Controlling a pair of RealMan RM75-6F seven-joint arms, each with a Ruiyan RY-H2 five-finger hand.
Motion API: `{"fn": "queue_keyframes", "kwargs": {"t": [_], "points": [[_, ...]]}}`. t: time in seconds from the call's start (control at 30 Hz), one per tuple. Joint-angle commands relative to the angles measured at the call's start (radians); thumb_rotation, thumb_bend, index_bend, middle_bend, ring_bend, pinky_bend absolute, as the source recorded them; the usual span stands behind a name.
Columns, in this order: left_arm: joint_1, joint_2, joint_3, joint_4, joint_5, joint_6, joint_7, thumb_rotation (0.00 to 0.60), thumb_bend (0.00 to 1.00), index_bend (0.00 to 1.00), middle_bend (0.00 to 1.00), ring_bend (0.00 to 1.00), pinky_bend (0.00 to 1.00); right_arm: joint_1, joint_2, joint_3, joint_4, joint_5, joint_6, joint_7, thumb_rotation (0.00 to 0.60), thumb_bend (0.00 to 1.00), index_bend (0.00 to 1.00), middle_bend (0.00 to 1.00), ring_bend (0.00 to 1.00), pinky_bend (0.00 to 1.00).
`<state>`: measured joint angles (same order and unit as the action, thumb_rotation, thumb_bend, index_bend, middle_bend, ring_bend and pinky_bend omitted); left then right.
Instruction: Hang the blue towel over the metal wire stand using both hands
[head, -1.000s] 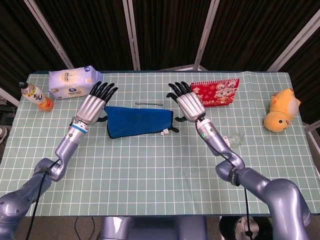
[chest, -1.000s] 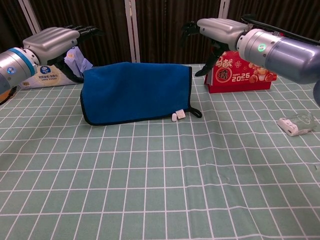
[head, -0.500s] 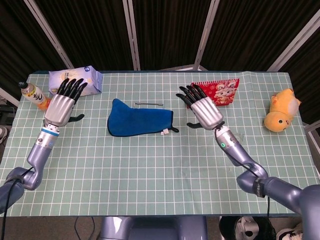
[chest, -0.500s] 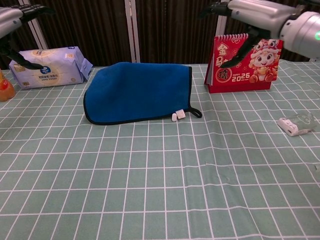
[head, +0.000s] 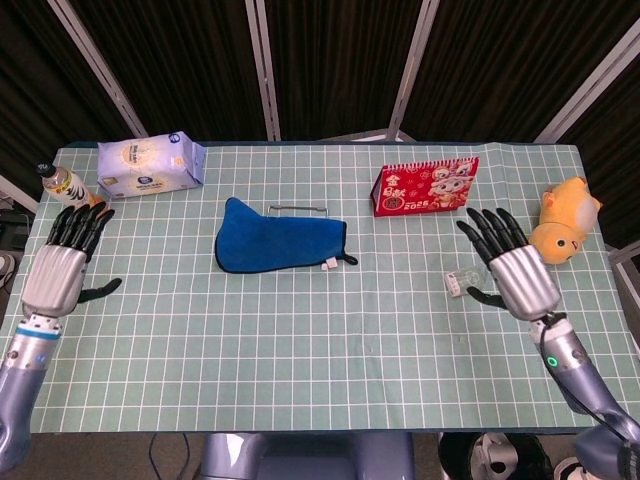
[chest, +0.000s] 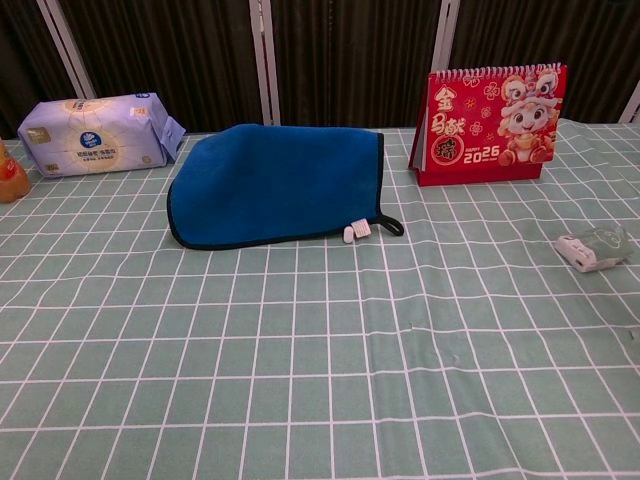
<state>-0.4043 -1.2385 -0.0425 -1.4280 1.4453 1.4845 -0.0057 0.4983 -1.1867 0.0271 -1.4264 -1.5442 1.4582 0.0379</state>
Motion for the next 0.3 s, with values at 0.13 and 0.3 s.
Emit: {"fn": "queue_keyframes", "kwargs": {"t": [0.13,0.3], "points": [[0.158,0.076,0.088,-0.168,0.046,0.133,0.139,0.600,0.02,0.00,0.00,0.00,0.00,-0.152,0.044,-0.064,-0.047,-0.008,0.114,-0.003,0.600,0.00,0.03,0.00,0.00,0.00],[0.212,0.064,0.105,-0.179,0.087,0.183,0.158,0.600,0.02,0.00,0.00,0.00,0.00,-0.222,0.034,-0.075,-0.017,-0.016,0.163,0.030,0.600,0.00,0.01,0.00,0.00,0.00]]}}
